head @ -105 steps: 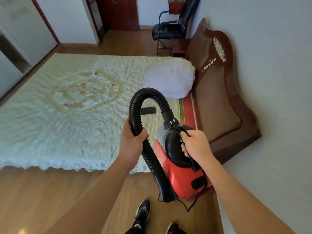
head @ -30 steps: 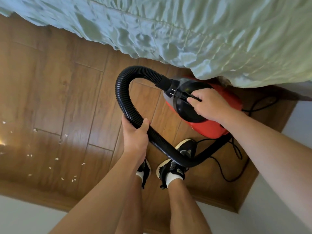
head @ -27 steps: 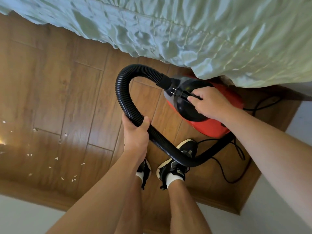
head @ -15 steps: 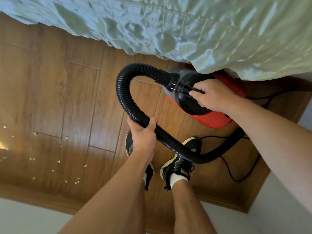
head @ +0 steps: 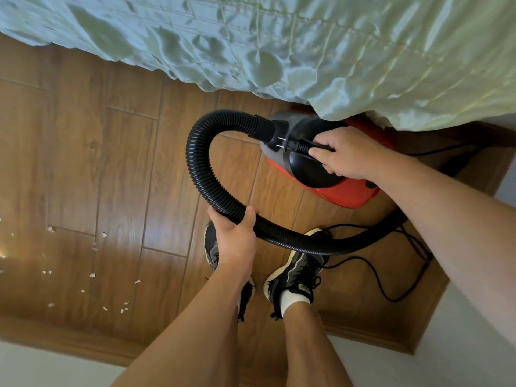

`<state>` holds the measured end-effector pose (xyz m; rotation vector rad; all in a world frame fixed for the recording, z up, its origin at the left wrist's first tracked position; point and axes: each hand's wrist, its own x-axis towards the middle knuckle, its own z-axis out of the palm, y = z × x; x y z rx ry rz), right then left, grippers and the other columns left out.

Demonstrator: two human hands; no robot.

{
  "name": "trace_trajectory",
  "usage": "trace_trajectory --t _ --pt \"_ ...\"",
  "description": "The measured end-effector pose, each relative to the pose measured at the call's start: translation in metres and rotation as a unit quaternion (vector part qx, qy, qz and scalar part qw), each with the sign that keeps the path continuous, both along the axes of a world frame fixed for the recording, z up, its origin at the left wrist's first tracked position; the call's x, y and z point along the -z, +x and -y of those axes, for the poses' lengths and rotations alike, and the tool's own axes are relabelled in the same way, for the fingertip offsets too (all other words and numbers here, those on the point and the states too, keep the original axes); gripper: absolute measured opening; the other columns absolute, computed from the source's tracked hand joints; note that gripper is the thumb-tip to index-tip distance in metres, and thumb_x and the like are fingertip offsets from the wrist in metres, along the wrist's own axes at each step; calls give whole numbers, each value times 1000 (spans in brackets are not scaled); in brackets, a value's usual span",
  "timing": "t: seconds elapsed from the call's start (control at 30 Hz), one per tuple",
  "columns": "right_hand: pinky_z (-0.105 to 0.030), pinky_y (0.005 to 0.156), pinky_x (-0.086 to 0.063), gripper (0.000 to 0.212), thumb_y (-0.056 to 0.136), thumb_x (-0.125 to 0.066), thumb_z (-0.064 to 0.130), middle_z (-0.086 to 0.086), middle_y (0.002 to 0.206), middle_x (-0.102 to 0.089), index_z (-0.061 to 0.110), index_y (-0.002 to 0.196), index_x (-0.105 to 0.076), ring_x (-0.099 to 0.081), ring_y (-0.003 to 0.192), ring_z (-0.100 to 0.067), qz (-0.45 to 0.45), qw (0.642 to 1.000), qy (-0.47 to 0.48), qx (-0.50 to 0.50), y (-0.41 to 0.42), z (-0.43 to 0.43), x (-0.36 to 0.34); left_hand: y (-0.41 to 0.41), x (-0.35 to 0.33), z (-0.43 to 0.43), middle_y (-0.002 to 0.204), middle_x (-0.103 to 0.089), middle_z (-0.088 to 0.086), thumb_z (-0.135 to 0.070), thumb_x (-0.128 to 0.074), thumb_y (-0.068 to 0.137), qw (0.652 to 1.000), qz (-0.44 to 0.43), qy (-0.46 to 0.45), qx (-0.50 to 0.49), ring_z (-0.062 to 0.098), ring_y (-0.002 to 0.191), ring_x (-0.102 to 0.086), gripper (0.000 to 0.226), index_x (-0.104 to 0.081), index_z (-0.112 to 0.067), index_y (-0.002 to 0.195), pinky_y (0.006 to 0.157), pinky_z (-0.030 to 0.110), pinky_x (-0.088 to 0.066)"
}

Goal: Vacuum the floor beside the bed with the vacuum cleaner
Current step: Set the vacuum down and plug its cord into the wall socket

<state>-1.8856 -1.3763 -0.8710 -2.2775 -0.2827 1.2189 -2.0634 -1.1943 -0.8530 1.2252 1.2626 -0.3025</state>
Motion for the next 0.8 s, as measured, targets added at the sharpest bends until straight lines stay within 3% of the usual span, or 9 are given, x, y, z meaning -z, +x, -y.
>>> trace_trajectory --t 0.17,0.33,0.4,0.47,0.63,0.73,0.8 --pt "-51 70 -55 30 101 -56 29 -17 77 -69 8 80 -62 -65 73 -36 23 999 -29 -25 7 6 -2 -2 -3 0 104 -59 9 -4 -62 96 1000 -7 9 21 37 111 -64 32 -47 -28 110 104 55 -51" --pt "-37 67 -43 4 99 -61 26 0 77 -65 24 100 -64 -60 75 -24 55 998 -17 -29 10 9 -6 4 -13 9 105 -58 14 -2 -62 96 1000 2 6 29 35 107 -64 31 -46 -25 110 102 48 -53" --pt "-34 70 -38 24 100 -61 24 5 80 -64 27 123 -63 -57 77 -20 58 998 -9 -22 9 7 -8 5 -15 11 107 -57 19 -3 -62 96 1000 1 6 29 33 105 -64 32 -46 -27 109 101 47 -54" --pt "-31 75 -37 34 100 -62 24 4 88 -64 29 133 -60 -58 87 -22 65 998 -10 -20 9 6 -9 3 -16 11 110 -57 22 -4 -62 97 1000 -3 9 30 36 109 -63 32 -46 -28 110 102 48 -53" --pt "-35 91 -45 39 101 -59 22 -1 119 -67 33 139 -59 -58 108 -23 59 998 0 -36 8 4 -12 -1 -15 9 105 -57 10 -3 -62 97 999 1 11 35 36 110 -63 33 -46 -26 114 103 52 -52" --pt "-30 83 -40 38 102 -57 22 4 108 -64 32 139 -59 -55 96 -17 44 998 -2 -39 10 1 -13 -5 -15 10 102 -57 9 -2 -61 97 999 1 14 38 34 107 -64 32 -46 -27 112 103 52 -52" --pt "-33 88 -44 35 102 -58 23 3 112 -65 30 136 -62 -57 103 -19 58 997 0 -42 10 0 -13 -8 -16 11 99 -57 6 -2 -61 96 999 1 11 38 31 104 -64 32 -47 -27 111 103 53 -52"
